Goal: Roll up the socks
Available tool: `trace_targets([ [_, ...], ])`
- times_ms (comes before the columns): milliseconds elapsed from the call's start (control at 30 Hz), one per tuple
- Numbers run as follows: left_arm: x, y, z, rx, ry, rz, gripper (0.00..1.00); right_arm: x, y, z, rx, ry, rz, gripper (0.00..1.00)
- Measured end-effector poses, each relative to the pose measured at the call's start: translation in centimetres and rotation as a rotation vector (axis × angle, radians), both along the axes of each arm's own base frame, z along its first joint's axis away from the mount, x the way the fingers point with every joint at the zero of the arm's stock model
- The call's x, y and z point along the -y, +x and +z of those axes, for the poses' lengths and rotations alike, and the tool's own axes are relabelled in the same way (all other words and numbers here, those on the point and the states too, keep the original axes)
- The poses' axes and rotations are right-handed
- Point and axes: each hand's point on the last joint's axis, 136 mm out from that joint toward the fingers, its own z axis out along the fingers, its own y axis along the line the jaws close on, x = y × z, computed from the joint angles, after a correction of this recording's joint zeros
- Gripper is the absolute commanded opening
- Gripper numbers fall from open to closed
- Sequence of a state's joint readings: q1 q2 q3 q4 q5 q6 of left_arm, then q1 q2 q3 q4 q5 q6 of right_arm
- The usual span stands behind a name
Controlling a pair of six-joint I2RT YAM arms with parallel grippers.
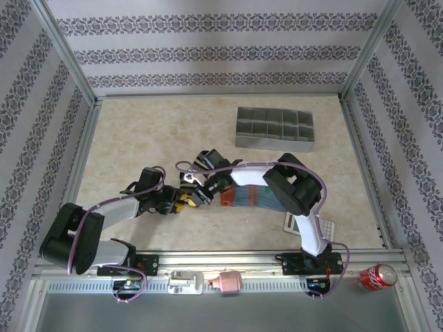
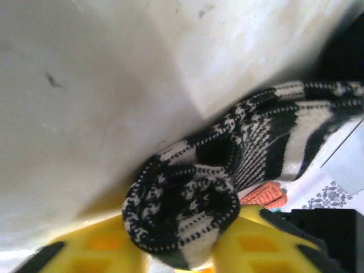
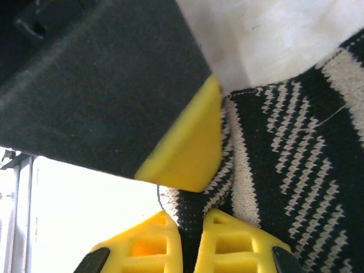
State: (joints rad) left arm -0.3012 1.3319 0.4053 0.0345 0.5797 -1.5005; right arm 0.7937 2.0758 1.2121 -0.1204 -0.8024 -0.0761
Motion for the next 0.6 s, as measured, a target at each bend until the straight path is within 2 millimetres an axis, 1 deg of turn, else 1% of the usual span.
trace_targets([
  [33,0.0,0.1,0.0,0.001,0.001,-0.001,0.07,0.0,0.0,0.0,-0.005,-0.003,-0.002,0.03],
  [67,0.0,0.1,0.0,0.002,0.002,-0.005,0.02,0.1,0.0,0.0,-0.006,-0.004,-0.003,0.09],
  [100,0.0,0.1,0.1,0.001,0.004,-0.007,0.00,0.1,0.0,0.0,-0.005,-0.006,-0.006,0.17],
  [133,0.0,0.1,0.2,0.000,0.006,-0.009,0.00,0.3,0.0,-0.1,0.007,-0.009,-0.010,0.26],
  [200,0.1,-0.1,0.2,-0.016,0.009,-0.017,0.00,0.7,-0.1,0.1,0.052,-0.011,-0.019,0.39],
  [267,0.1,-0.3,0.3,-0.027,0.016,-0.022,0.00,1.8,-0.9,0.4,0.129,-0.036,-0.028,0.49],
  [333,-0.2,-0.7,0.3,-0.043,0.030,-0.017,0.00,3.4,-2.2,0.8,0.245,-0.081,-0.021,0.60],
  [400,-0.4,-1.2,0.3,-0.059,0.039,-0.014,0.00,4.1,-3.3,1.6,0.397,-0.108,0.006,0.62],
  [433,-0.5,-1.4,0.3,-0.066,0.043,-0.013,0.00,4.1,-3.8,2.1,0.472,-0.112,0.030,0.62],
  [500,-0.6,-1.7,0.3,-0.079,0.048,-0.013,0.00,3.4,-4.3,3.0,0.623,-0.124,0.075,0.62],
  [600,-0.7,-2.0,0.3,-0.096,0.053,-0.014,0.00,2.4,-4.5,3.2,0.823,-0.156,0.134,0.62],
])
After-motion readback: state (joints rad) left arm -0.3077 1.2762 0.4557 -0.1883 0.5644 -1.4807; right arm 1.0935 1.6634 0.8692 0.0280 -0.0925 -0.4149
